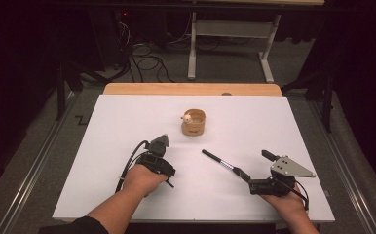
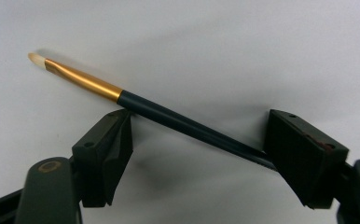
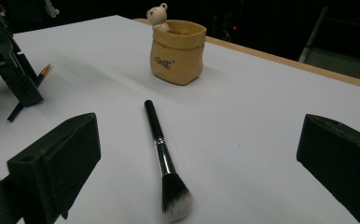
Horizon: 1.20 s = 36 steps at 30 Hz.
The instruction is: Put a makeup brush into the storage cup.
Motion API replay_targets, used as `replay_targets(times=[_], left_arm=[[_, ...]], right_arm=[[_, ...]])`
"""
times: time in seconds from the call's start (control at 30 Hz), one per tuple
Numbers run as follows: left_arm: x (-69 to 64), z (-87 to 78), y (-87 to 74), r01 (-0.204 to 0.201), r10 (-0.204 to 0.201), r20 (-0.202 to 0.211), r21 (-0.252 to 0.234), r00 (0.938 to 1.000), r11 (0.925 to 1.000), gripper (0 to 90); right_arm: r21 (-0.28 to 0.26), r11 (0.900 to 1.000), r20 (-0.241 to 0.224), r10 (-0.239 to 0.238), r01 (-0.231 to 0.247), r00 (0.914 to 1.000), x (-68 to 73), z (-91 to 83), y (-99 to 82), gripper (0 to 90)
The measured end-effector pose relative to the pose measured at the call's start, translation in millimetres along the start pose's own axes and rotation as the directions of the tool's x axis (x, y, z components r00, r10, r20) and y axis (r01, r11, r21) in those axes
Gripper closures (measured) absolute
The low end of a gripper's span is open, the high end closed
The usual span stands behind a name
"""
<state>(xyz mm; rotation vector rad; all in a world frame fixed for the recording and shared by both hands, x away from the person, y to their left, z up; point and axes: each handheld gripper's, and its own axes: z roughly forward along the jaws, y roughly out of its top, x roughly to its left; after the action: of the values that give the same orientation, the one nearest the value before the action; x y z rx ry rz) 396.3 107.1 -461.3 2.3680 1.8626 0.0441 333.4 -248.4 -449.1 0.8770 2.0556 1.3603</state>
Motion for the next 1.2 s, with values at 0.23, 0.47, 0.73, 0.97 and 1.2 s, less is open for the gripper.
replay_targets(times=[0.23, 0.47, 0.73, 0.97, 1.2], left_arm=[[-3.1, -3.5, -1.5, -0.058, 0.058, 0.000, 0.007, 0.9983, 0.9983, 37.6], [-4.7, -6.4, -3.2, -0.103, 0.103, 0.004, 0.006, 0.9947, 0.9947, 55.6], [0.6, -7.6, -3.5, -0.105, 0.105, 0.007, 0.008, 0.9945, 0.9945, 68.3], [3.0, -7.8, -4.2, -0.110, 0.110, 0.010, 0.004, 0.9938, 0.9939, 74.2], [5.8, -7.6, -5.2, -0.115, 0.115, 0.015, -0.006, 0.9933, 0.9934, 78.6]], right_arm=[[0.000, 1.0000, -0.001, 0.001, -0.001, 1.0000, -0.1, 0.2, 0.0, 0.2], [-0.001, 1.0000, 0.000, -0.003, 0.003, 1.0000, -0.5, -0.4, -0.1, 0.1], [-0.001, 1.0000, -0.002, 0.001, -0.001, 1.0000, -0.1, 0.2, 0.0, 0.2], [0.003, 1.0000, -0.001, 0.006, -0.006, 1.0000, 0.4, 0.2, -0.1, 0.2], [0.002, 1.0000, -0.002, 0.007, -0.007, 1.0000, 0.5, 0.3, -0.2, 0.2]])
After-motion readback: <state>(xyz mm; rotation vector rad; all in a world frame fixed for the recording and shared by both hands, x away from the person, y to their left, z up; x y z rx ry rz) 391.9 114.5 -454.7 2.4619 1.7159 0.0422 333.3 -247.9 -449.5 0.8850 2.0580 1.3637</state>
